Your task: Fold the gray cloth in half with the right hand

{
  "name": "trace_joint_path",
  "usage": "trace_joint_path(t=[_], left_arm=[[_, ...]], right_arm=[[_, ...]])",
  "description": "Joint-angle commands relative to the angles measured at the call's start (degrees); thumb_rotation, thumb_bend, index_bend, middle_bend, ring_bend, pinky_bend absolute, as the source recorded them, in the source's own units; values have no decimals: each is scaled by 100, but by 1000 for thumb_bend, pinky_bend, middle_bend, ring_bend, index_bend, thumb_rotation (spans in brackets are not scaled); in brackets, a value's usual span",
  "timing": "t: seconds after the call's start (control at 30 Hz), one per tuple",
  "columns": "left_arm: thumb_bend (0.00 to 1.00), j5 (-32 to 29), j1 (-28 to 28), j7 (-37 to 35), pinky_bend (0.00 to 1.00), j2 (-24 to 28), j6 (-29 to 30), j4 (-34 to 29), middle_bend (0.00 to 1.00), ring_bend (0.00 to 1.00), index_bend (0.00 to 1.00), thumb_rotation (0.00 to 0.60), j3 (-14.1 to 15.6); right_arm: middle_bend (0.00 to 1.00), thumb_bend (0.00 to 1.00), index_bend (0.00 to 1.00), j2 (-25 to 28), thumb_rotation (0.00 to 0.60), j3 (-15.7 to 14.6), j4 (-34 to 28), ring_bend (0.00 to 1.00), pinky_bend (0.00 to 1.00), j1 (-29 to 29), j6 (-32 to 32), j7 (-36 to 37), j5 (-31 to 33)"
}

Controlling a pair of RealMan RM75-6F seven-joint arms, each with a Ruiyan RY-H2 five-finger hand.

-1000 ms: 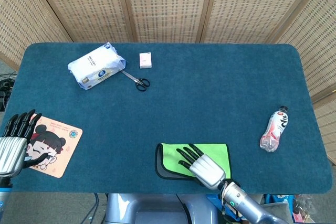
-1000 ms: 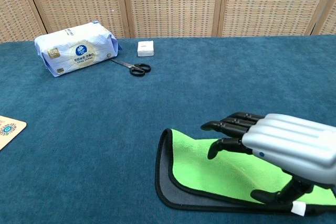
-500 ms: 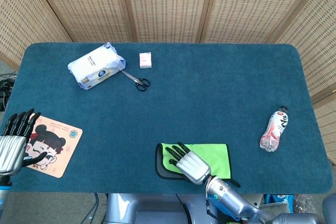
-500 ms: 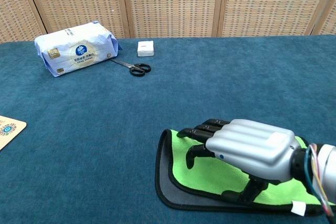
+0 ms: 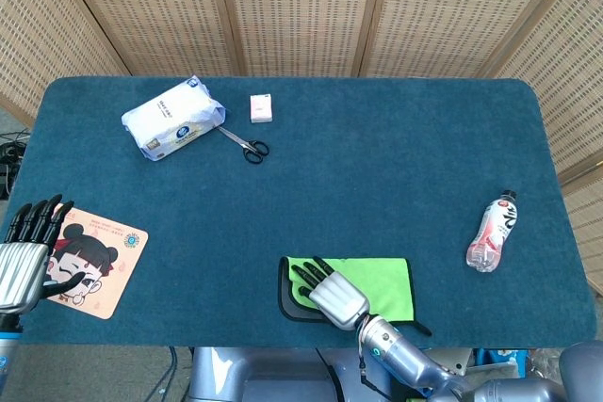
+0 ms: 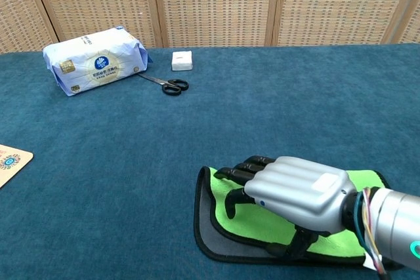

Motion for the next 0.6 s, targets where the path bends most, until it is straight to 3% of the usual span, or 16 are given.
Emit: trace_joint_path(t=[0.03,0.6], left_arm=[[97,-6,-3,5,0,-2,-7,1,0,0,0,600,1],[97,-16,-3,-26,0,11,1,-3,0,0,0,600,-2]], right_arm=[[0,372,295,-41,600,-44,29,0,0,-3,52,14,-51],[0,372,301,-215,600,-181,259,0,0,13,207,26,-308]])
